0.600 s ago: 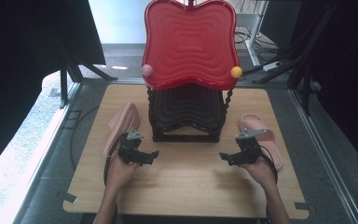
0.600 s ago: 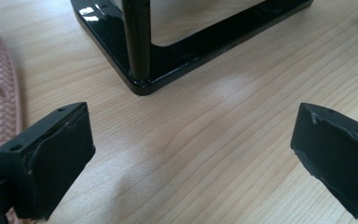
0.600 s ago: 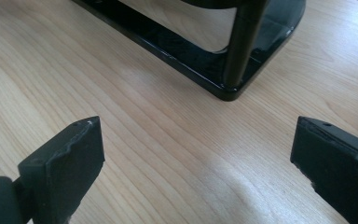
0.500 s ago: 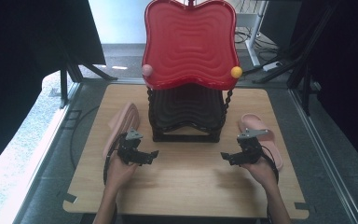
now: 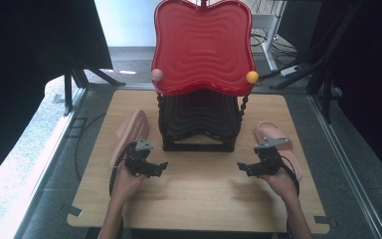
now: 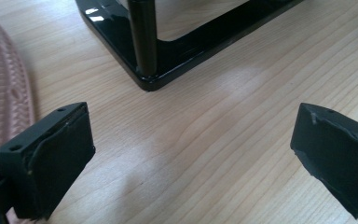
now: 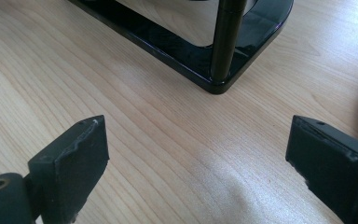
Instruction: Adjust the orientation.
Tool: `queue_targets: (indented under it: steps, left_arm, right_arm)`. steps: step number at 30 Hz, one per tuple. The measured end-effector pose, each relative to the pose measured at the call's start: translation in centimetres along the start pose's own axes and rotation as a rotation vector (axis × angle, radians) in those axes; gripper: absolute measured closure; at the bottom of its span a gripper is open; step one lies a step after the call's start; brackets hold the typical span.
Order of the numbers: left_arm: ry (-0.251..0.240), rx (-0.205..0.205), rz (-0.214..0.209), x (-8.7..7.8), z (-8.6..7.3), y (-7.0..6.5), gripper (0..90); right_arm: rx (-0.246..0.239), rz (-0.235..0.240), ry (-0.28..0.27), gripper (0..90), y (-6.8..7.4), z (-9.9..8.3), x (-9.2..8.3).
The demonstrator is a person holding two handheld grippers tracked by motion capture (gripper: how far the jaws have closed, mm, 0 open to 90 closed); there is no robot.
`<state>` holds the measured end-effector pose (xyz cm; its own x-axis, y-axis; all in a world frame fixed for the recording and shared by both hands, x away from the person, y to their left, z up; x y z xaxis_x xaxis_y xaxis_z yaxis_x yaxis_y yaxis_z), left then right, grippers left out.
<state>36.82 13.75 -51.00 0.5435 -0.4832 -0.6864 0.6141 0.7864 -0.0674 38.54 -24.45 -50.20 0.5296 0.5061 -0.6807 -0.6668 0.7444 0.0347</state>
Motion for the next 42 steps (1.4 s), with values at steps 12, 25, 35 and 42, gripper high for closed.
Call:
queue_targets:
  steps: [12,25,35,42]
  left_arm:
    - [-0.041,0.024,0.089,-3.9,1.0,0.5,0.0]
    - [-0.051,-0.075,0.247,-7.8,-0.4,4.5,0.0]
    - [0.007,-0.208,0.248,-6.1,-2.9,7.4,4.1]
    - [0.034,-0.21,0.272,-5.1,-4.1,8.3,14.8]
  right_arm:
    - [0.0,-0.001,-0.002,4.1,0.2,0.2,-0.5]
    - [-0.02,-0.022,0.027,9.4,0.6,0.3,-1.1]
    - [-0.016,-0.022,0.04,11.5,0.5,0.1,-0.8]
    - [-0.013,-0.019,0.043,12.8,0.2,-0.1,-1.0]
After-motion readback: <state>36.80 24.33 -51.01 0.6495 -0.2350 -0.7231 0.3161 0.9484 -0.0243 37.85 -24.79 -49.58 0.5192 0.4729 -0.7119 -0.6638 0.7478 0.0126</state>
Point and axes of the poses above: each handheld gripper's, and its own axes: x roughly forward along the jaws, z roughly out of its top, y roughly to its left, the point moved 5 cm from there along x, roughly forward along the jaws, and after that the axes turned 1 degree about -z, right-handed, at the moved point
